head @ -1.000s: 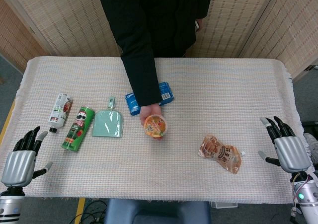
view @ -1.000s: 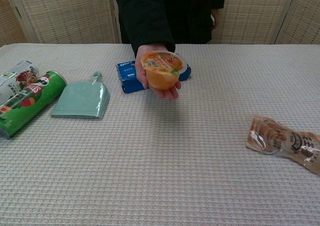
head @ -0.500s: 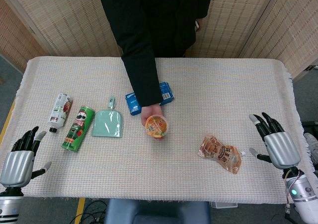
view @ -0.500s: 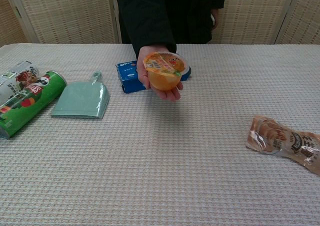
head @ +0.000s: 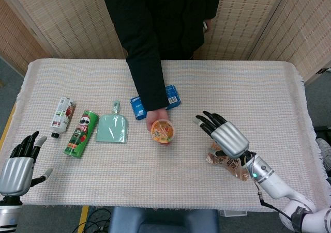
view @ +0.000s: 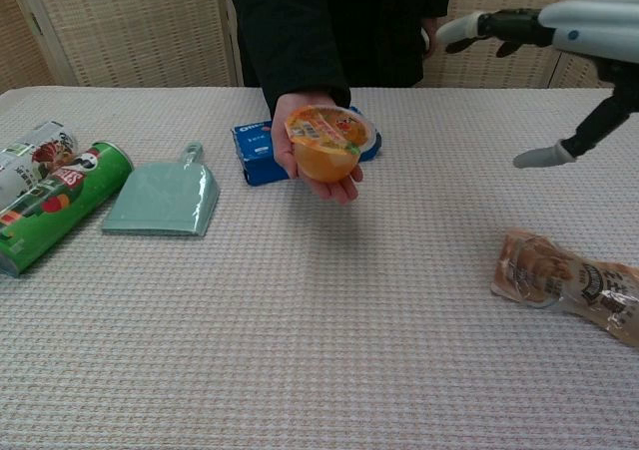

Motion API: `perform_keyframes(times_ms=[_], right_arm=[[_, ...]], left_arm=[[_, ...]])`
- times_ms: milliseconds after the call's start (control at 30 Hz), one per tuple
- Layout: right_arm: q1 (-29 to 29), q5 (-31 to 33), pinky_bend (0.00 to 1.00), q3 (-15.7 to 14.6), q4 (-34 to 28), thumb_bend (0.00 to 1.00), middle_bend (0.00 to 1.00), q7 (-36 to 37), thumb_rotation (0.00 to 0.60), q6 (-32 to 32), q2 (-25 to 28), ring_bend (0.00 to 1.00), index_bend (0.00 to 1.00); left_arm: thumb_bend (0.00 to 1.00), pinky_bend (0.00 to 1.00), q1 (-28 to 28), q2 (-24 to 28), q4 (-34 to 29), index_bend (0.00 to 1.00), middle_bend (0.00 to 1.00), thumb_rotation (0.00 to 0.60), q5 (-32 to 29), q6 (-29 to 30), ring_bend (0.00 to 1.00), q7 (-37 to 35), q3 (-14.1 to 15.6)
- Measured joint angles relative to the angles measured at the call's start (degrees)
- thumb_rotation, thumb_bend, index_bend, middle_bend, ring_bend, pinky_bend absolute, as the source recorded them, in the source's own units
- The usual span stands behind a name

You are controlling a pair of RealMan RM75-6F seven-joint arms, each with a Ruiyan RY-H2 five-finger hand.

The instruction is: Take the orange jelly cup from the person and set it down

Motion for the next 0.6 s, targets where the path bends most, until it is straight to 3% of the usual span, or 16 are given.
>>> perform_keyframes(times_ms=[133, 333, 600], right_arm=[[6.53, 3.27, 0.13, 1.79, 2.01, 0.16, 0.01, -1.91, 0.600, -7.09, -5.97, 0.00, 0.00], [14.10, 8.27, 0.13, 4.26, 8.89, 0.16, 0.00, -4.63, 0.600, -12.60, -14.74, 0.00, 0.00], [18.95, 13.73, 0.13, 5.50, 14.54, 0.18, 0.01, -7.09, 0.600, -15.45, -19.39, 0.00, 0.00]], left_arm=[[0.22, 0.22, 0.62, 0.29, 0.34, 0.14, 0.05, 0.600, -0.30, 0.66, 0.10, -1.36, 0.01], [0.22, 0.22, 1.55, 0.82, 1.08, 0.14, 0.05, 0.600, -0.67, 1.41, 0.10, -2.59, 0.24], [0.22, 0.22, 2.67, 1.52, 1.84, 0.14, 0.05, 0.600, -0.97, 2.40, 0.10, -4.00, 0.37]])
